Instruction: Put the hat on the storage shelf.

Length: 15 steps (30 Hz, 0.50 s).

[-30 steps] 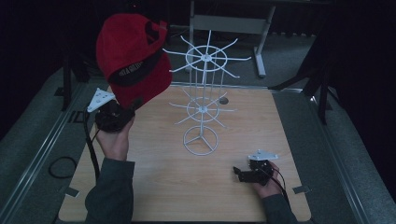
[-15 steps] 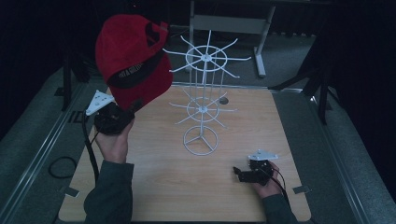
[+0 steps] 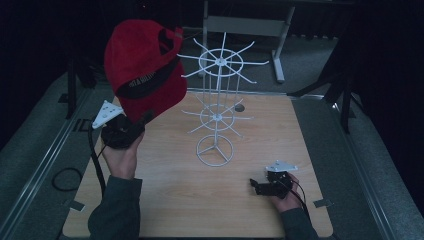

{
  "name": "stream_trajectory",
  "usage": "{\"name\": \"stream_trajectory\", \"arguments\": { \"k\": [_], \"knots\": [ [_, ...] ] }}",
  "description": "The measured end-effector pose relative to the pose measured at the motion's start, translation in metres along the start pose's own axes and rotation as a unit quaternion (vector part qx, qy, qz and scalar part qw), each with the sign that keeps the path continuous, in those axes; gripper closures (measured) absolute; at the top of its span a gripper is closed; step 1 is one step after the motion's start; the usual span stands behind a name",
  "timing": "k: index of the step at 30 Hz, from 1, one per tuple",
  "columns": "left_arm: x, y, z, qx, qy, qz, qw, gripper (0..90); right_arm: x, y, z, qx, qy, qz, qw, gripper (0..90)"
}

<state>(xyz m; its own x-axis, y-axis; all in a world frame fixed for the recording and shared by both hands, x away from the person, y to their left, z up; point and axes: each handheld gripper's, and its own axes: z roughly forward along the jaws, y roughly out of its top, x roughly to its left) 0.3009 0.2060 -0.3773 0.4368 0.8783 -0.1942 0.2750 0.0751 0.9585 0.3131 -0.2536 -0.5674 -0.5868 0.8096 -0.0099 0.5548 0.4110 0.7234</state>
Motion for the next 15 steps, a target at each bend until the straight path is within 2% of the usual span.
{"name": "stream_trajectory", "arguments": {
  "k": [5,15],
  "knots": [
    [-0.001,-0.004,-0.001,-0.001,-0.009,-0.003,1.0000,85.8,0.000,0.000,0.000,0.000,0.000,0.000,1.0000,15.3],
    [-0.002,-0.012,0.001,0.008,-0.012,-0.003,0.9999,85.8,0.000,0.000,0.000,0.000,0.000,0.000,1.0000,15.3]
  ]
}}
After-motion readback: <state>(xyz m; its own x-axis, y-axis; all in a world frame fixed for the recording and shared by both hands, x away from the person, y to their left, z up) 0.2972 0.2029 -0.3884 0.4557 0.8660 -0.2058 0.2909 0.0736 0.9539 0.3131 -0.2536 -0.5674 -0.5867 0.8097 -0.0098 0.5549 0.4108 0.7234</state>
